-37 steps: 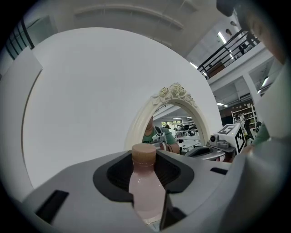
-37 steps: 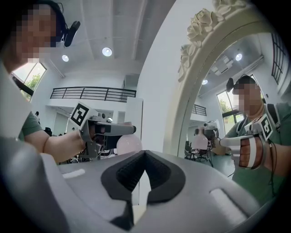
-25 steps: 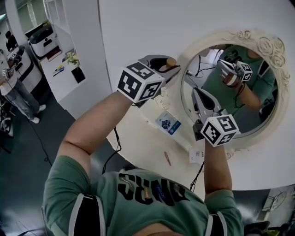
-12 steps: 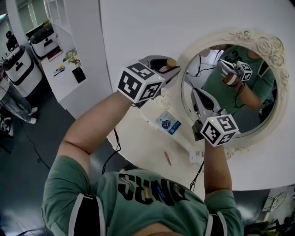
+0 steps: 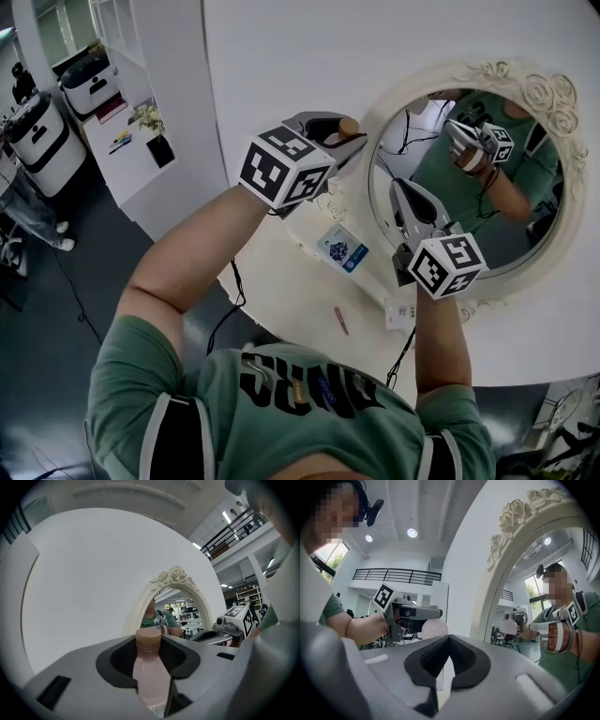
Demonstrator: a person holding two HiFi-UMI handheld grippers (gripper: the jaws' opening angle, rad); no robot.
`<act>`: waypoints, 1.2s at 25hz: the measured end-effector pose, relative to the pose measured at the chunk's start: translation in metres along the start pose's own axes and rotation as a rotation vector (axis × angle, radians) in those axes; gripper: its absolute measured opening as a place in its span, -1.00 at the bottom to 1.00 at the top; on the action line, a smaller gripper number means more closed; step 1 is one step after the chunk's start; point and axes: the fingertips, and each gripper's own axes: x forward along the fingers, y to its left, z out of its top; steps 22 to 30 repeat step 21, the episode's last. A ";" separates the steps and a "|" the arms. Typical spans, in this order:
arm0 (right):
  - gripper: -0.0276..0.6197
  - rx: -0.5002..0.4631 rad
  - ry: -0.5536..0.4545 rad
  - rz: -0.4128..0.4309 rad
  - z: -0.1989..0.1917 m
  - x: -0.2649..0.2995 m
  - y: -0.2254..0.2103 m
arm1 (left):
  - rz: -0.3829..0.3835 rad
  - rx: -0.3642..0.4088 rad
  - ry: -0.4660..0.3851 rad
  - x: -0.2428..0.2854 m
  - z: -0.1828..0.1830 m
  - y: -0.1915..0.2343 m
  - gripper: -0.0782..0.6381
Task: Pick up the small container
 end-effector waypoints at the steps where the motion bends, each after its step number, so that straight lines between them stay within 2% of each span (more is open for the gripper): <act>1: -0.89 0.000 0.001 0.001 0.000 0.000 0.000 | 0.000 -0.001 0.001 0.000 0.000 0.000 -0.40; 30: -0.89 0.001 0.006 0.012 0.002 -0.003 0.008 | -0.003 -0.001 0.000 -0.005 0.004 -0.004 -0.40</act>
